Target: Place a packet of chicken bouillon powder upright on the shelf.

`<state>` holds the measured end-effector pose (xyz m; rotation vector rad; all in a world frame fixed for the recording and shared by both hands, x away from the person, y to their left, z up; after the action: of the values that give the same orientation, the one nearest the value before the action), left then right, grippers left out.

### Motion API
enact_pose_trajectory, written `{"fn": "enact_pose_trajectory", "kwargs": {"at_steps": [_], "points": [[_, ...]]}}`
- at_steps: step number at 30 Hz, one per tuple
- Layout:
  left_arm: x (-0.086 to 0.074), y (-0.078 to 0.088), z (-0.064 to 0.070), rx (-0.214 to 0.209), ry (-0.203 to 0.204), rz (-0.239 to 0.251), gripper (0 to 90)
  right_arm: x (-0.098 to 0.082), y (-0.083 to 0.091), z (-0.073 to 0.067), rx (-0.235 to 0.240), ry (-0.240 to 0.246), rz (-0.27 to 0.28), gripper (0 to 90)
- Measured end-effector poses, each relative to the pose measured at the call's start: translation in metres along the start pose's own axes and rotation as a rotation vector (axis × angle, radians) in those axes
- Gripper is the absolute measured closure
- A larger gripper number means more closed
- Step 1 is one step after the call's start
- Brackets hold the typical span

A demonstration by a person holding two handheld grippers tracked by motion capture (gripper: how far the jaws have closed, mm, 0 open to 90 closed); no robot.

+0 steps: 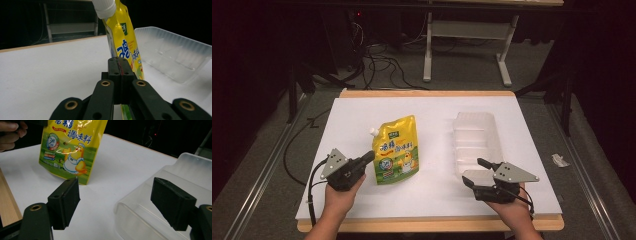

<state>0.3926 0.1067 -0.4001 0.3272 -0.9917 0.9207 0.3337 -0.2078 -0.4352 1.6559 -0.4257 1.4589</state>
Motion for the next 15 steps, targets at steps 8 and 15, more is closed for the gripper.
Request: {"fn": "enact_pose_trajectory", "kwargs": {"at_steps": [8, 15], "points": [[-0.005, 0.013, 0.007, -0.029, -0.012, -0.013, 90.0, 0.002, -0.009, -0.014, 0.024, 0.004, -0.008, 22.5], [-0.010, 0.022, 0.015, -0.057, -0.019, -0.021, 90.0, 0.013, -0.026, -0.031, 0.065, -0.057, 0.009, 18.7]]}}
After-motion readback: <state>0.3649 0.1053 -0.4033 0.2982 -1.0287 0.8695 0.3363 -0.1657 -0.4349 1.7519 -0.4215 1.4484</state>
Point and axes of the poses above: each handheld gripper's, and its own axes: y roughly backward along the jaws, x roughly out of its top, z roughly to its right, the point moved 7 cm from there along -y, roughly forward along the jaws, and after that the axes turned 3 degrees about -x, right-handed, at the moved point
